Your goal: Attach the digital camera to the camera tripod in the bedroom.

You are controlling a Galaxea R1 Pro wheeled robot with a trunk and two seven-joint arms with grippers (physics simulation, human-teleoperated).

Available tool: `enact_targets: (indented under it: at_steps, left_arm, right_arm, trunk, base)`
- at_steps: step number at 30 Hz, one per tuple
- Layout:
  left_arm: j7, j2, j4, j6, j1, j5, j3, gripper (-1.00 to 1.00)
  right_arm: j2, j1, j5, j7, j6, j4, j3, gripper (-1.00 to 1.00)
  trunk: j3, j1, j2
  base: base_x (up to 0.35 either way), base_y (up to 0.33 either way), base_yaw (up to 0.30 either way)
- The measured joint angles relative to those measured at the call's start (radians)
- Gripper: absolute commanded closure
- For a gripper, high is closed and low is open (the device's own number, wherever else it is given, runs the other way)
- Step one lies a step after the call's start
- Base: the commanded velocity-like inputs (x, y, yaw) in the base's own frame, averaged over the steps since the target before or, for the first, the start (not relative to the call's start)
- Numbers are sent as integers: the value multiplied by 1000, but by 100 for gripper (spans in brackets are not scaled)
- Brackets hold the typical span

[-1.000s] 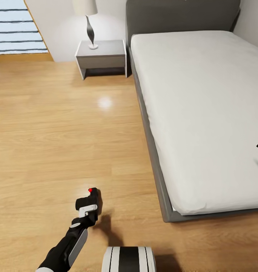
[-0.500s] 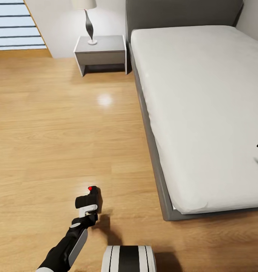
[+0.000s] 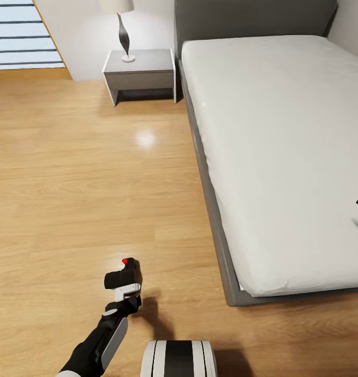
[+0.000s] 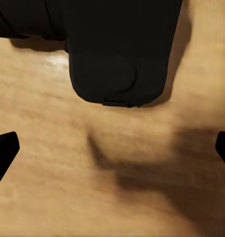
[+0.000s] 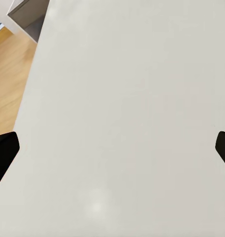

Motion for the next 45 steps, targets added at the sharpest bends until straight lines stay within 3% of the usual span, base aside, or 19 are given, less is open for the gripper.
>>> enact_targets:
  at_steps: [45]
  left_arm:
    - [-2, -1, 14, -2, 0, 0, -1, -100]
  right_arm:
    - [-1, 0, 0, 0, 0, 1, -1, -100]
  trunk:
    - [0, 0, 0]
  base:
    - [41, 0, 0]
